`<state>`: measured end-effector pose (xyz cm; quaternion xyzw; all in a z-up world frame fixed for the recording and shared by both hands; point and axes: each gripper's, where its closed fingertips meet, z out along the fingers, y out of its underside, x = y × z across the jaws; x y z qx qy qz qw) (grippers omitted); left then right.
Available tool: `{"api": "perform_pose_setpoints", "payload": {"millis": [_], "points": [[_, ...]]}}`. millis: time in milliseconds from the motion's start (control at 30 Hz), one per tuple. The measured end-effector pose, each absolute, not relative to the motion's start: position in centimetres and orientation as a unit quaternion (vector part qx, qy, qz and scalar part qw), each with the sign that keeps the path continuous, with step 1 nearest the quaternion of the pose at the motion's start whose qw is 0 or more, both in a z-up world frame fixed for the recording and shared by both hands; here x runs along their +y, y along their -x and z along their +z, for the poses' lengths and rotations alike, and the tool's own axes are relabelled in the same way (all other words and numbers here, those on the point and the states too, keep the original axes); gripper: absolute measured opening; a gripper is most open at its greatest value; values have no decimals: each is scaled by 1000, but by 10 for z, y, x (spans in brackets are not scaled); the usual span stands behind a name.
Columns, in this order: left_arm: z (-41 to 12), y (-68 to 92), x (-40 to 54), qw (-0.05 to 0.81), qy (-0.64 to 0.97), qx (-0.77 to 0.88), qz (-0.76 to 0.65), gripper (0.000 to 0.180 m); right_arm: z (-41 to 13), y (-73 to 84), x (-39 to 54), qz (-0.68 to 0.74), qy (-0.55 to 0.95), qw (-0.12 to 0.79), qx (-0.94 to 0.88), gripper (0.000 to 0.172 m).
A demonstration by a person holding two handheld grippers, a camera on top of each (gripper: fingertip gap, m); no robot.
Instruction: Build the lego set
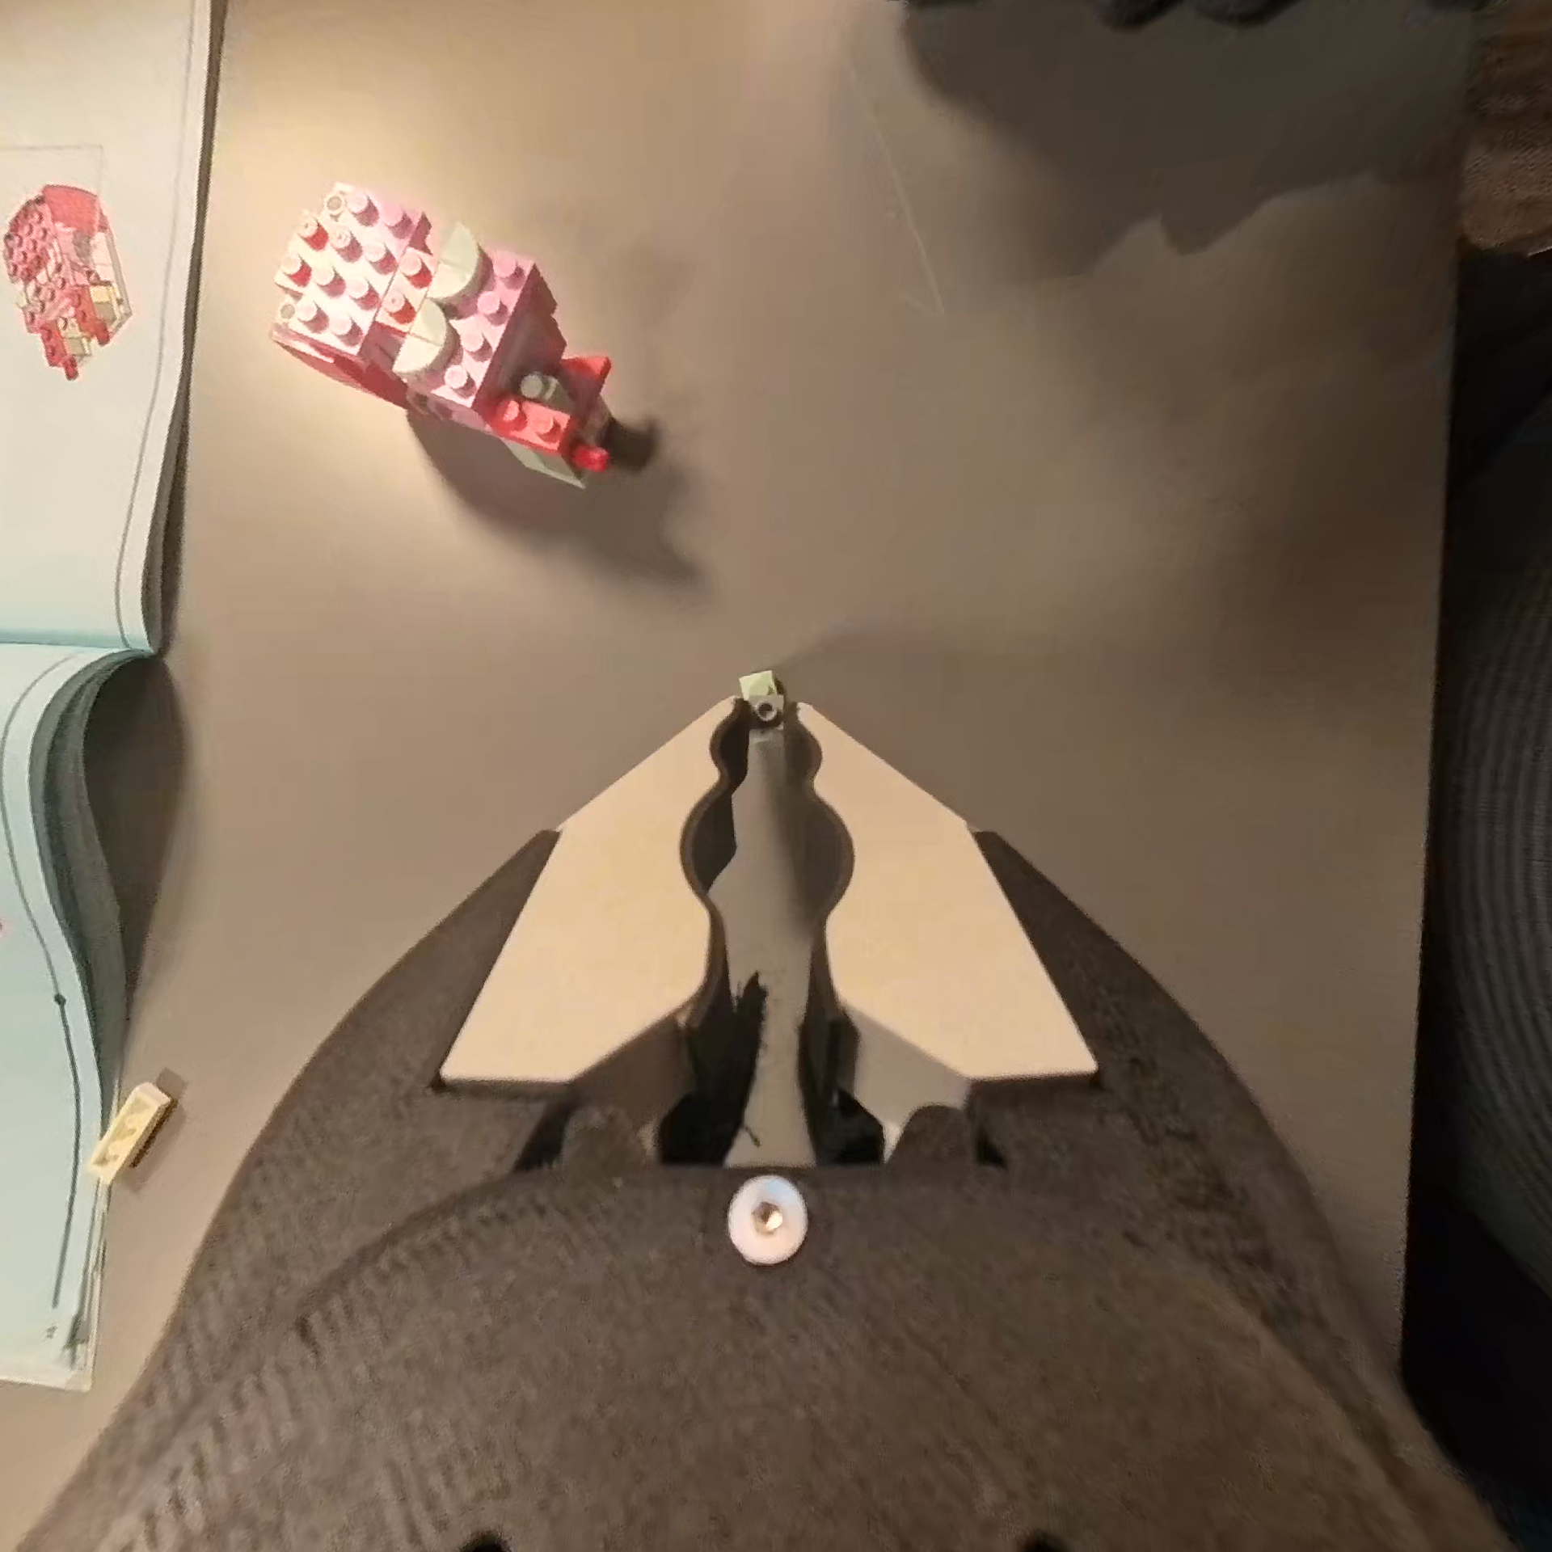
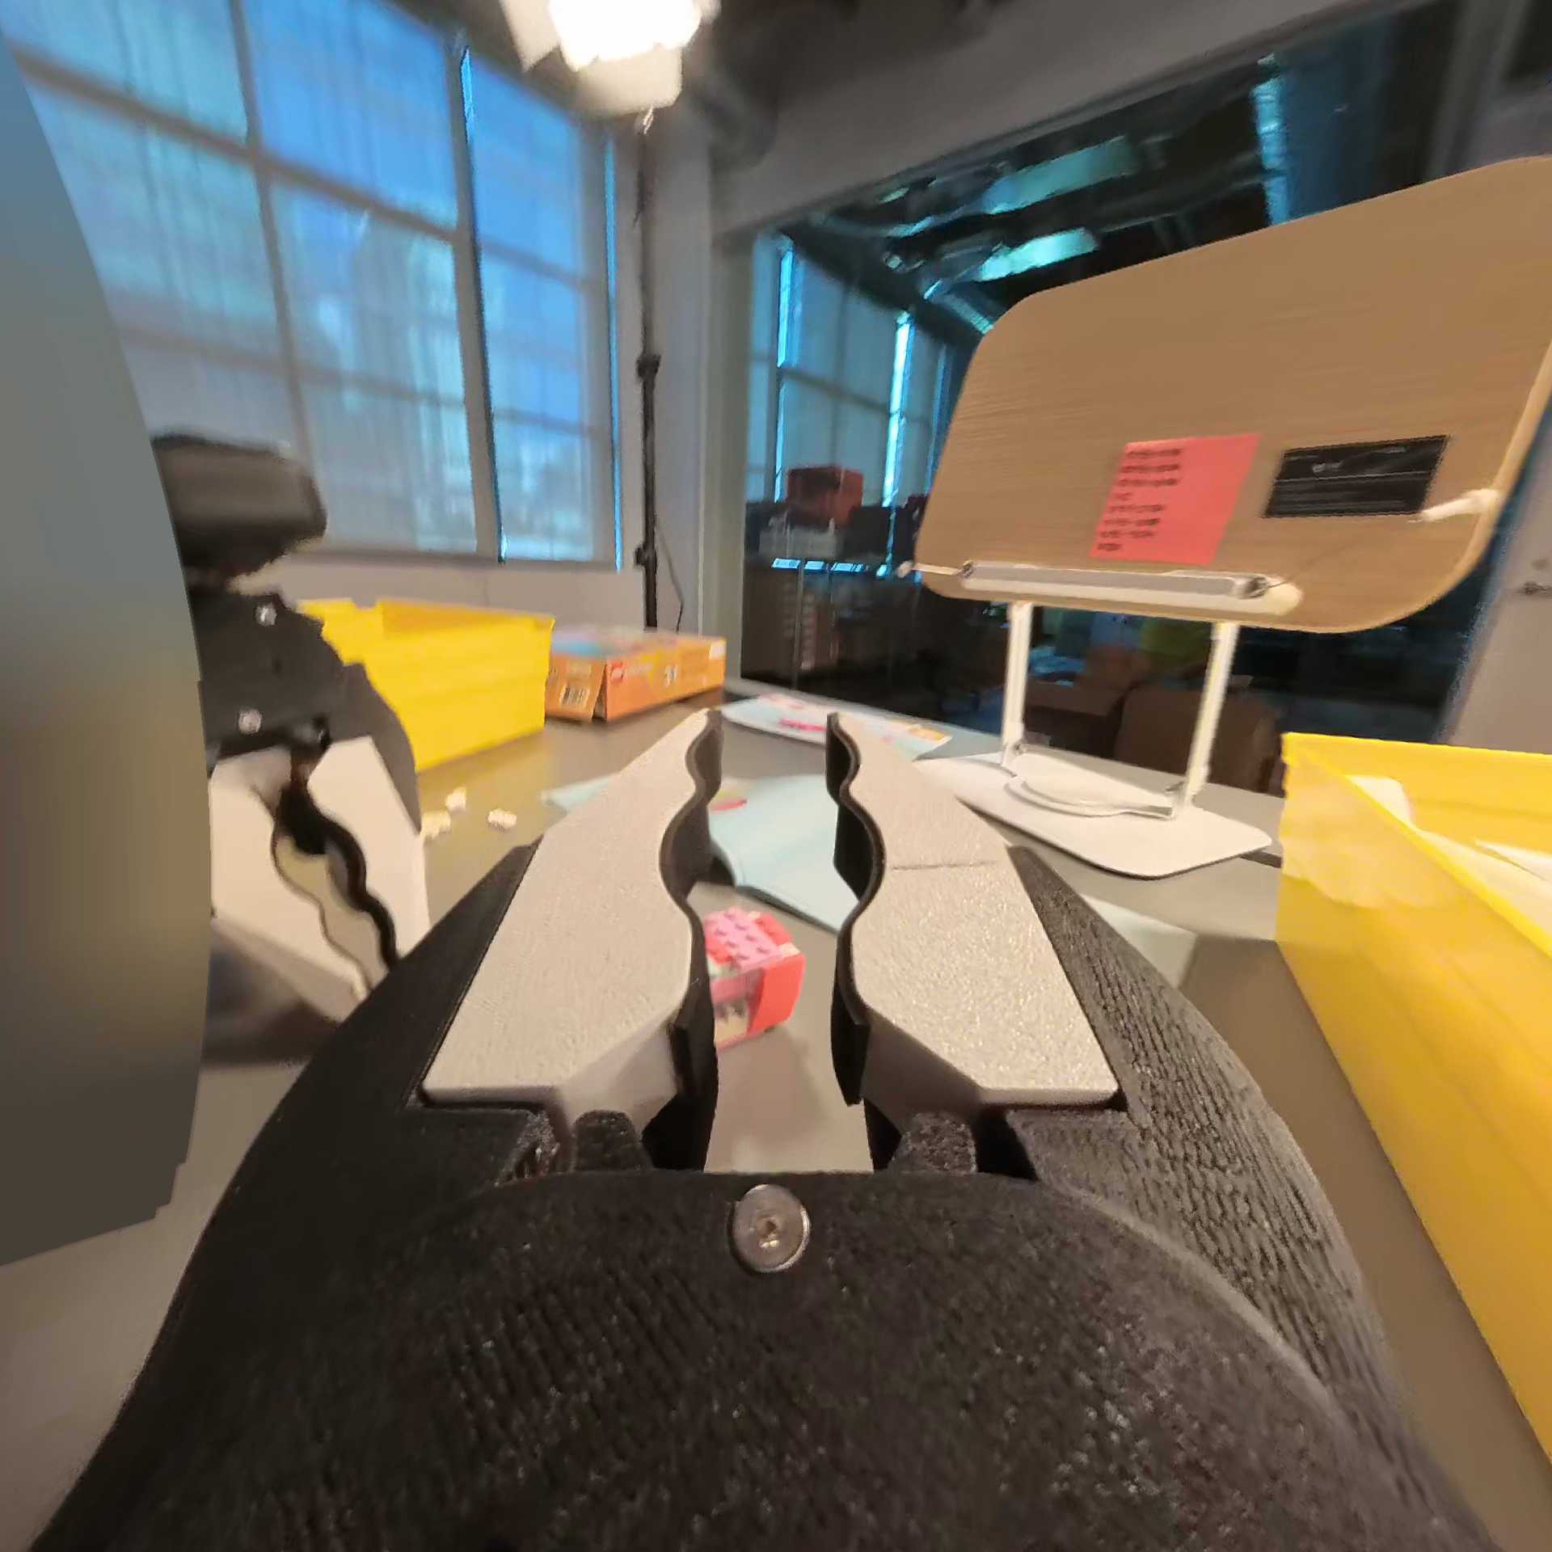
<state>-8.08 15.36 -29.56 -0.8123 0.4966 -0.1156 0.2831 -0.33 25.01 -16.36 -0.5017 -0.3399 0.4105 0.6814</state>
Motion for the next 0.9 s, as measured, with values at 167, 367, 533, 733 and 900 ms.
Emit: {"api": "perform_pose_setpoints", "payload": {"millis": [167, 367, 533, 733, 900], "points": [[-297, 84, 157, 289, 815, 488, -114, 28, -169, 15, 238, 429, 493, 656, -376, 22], [-297, 86, 154, 299, 814, 479, -138, 33, -188, 41, 199, 431, 453, 601, -498, 18], [-295, 82, 157, 324, 803, 480, -145, 26, -192, 45, 190, 429, 438, 593, -522, 14], [-294, 81, 157, 320, 799, 489, -144, 7, -193, 46, 184, 443, 434, 576, -532, 16], [-261, 64, 153, 351, 787, 417, -288, 7, -212, 57, 164, 372, 397, 576, -610, 27]]}}
